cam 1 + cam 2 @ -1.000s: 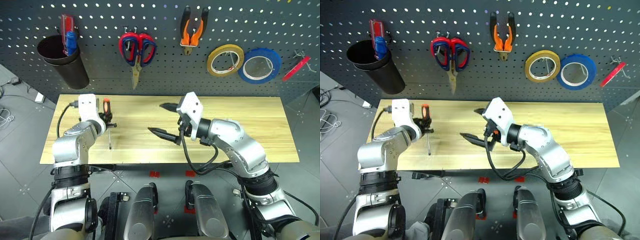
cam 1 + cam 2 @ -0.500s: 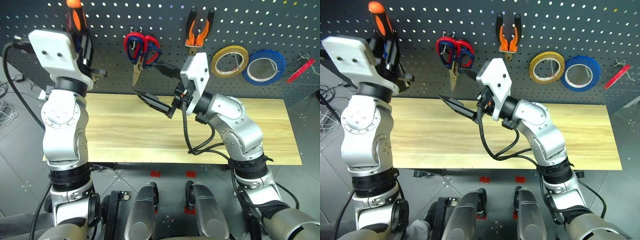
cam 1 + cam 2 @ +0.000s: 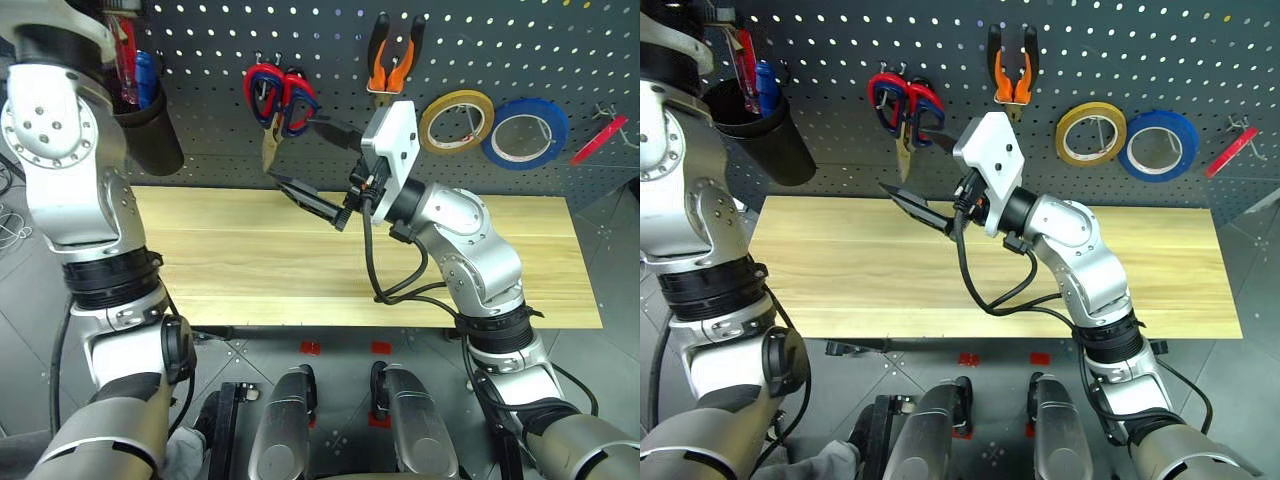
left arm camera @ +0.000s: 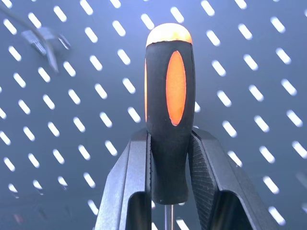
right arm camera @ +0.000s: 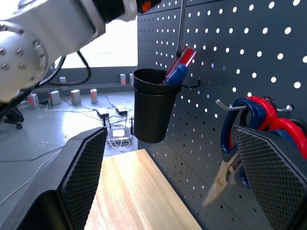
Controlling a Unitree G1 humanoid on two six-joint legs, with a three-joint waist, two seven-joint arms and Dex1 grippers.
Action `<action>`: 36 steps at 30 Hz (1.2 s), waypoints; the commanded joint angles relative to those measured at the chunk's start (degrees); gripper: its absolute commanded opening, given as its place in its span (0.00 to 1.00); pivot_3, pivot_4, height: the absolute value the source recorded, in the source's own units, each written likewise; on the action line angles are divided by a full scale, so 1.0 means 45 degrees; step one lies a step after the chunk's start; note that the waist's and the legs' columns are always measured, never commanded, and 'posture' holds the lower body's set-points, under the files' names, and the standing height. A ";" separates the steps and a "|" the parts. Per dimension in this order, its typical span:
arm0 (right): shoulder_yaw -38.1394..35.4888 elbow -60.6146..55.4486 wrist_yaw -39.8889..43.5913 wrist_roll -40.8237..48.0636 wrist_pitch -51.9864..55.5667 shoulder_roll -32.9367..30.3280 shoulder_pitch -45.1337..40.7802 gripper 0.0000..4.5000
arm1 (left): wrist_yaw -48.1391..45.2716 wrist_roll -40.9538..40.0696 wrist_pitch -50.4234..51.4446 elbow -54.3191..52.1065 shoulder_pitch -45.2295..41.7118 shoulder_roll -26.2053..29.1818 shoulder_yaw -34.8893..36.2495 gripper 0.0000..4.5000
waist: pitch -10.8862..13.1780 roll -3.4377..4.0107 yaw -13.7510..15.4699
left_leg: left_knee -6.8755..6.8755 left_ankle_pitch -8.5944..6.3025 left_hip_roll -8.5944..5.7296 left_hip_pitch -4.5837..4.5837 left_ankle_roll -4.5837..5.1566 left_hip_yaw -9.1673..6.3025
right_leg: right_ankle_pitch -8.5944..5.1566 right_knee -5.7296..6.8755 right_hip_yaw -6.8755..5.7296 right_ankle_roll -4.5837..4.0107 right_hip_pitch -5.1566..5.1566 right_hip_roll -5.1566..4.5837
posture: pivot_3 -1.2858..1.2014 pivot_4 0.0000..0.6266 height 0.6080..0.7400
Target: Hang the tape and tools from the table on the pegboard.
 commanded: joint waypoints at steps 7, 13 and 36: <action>0.0242 -0.0063 0.0082 -0.0113 -0.0552 0.0150 -0.0360 1.00 | 0.0063 0.0059 0.0227 0.0077 0.0540 0.0682 0.0509 0.17 | 0.0000 0.0000 0.0019 | 0.0004 0.0000 -0.0002 -0.0001 0.0000 -0.0001 | 0.0000 0.0002 -0.0002 0.0000 0.0003 0.0000 | 0.52 0.51 1.00; 0.0299 -0.0051 0.0056 -0.0100 -0.0561 0.0195 -0.0412 1.00 | -0.0280 -0.0163 0.0481 0.0100 0.2059 0.0136 0.0199 0.17 | 0.0000 0.0000 0.0025 | 0.0008 0.0001 -0.0002 -0.0001 -0.0001 -0.0002 | 0.0000 0.0011 -0.0003 0.0000 0.0001 0.0001 | 0.52 0.51 1.00; -0.1689 -0.1811 -0.0051 0.1946 0.1367 -0.1374 0.0540 1.00 | -0.4104 -0.4417 0.3376 -0.2008 0.2904 0.0567 -0.0273 1.00 | -0.0007 0.0000 0.0002 | 0.0007 0.0001 0.0002 -0.0003 -0.0001 -0.0008 | 0.0000 0.0006 -0.0006 0.0000 0.0010 -0.0005 | 0.51 0.51 1.00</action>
